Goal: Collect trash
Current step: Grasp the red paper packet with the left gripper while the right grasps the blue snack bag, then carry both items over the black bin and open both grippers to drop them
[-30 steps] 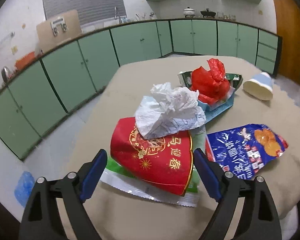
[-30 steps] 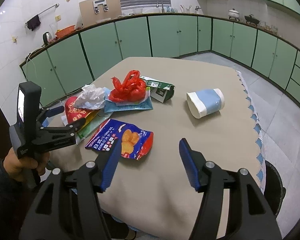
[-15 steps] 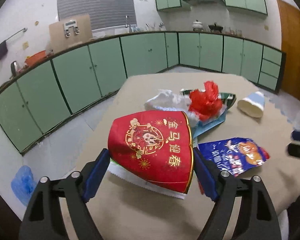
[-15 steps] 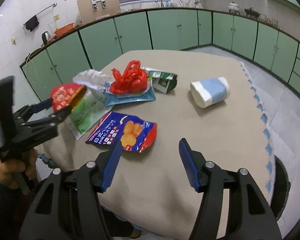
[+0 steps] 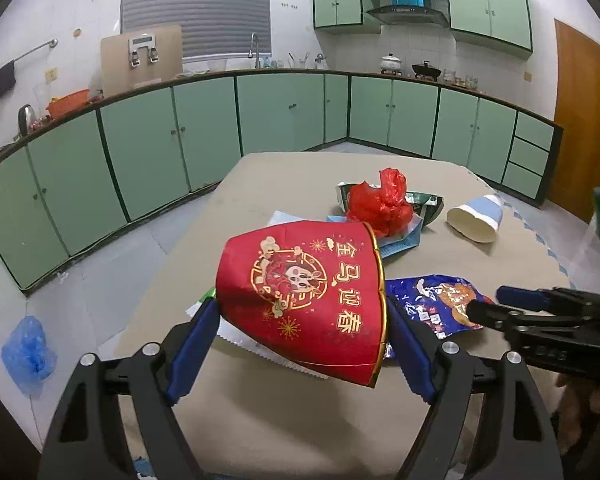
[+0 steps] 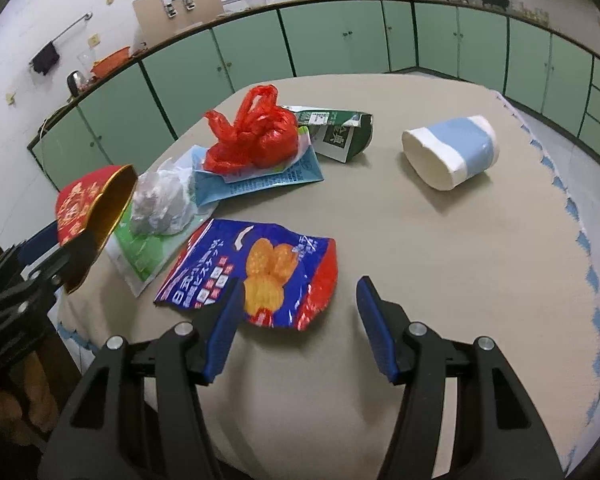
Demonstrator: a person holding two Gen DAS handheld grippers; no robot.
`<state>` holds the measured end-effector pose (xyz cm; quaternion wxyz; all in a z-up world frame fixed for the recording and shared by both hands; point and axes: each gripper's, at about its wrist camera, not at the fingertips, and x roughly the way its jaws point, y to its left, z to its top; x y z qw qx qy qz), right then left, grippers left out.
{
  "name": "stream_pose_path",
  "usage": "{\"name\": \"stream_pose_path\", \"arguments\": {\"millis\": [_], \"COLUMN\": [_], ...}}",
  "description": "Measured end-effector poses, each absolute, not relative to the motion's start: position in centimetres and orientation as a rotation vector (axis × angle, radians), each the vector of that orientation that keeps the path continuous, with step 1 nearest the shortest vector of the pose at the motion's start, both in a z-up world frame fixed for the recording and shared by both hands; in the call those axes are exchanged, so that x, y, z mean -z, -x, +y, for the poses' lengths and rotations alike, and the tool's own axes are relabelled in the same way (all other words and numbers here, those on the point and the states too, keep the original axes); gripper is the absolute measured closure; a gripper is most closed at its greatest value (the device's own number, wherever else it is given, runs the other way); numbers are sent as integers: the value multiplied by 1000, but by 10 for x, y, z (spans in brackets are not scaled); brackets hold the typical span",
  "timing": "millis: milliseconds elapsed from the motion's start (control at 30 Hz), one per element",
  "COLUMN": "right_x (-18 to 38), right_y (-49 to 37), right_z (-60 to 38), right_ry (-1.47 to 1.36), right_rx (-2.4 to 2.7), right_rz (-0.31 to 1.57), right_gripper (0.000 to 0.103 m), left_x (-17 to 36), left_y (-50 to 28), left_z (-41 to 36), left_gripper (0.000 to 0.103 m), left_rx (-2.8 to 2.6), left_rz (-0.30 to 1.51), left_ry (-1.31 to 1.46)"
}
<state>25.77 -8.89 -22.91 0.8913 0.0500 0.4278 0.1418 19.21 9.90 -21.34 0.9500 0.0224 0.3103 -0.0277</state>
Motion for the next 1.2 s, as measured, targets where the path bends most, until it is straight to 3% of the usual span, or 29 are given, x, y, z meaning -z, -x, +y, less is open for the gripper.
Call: {"name": "stream_pose_path", "arguments": {"millis": [67, 133, 333, 1200], "right_x": [234, 239, 225, 138], "right_y": [-263, -267, -256, -198], "right_z": [-86, -85, -91, -186], "right_ry": [-109, -112, -97, -156], "right_rx": [-303, -326, -356, -268], "right_rz": [903, 932, 868, 701], "right_gripper": [49, 79, 92, 93], "left_x": [214, 215, 216, 182], "left_y": [-193, -194, -192, -176], "left_z": [99, 98, 98, 12], "left_gripper": [22, 22, 22, 22], "left_rx": [59, 66, 71, 219], "left_rz": [632, 634, 637, 590], "left_ry": [-45, -46, -44, -105]}}
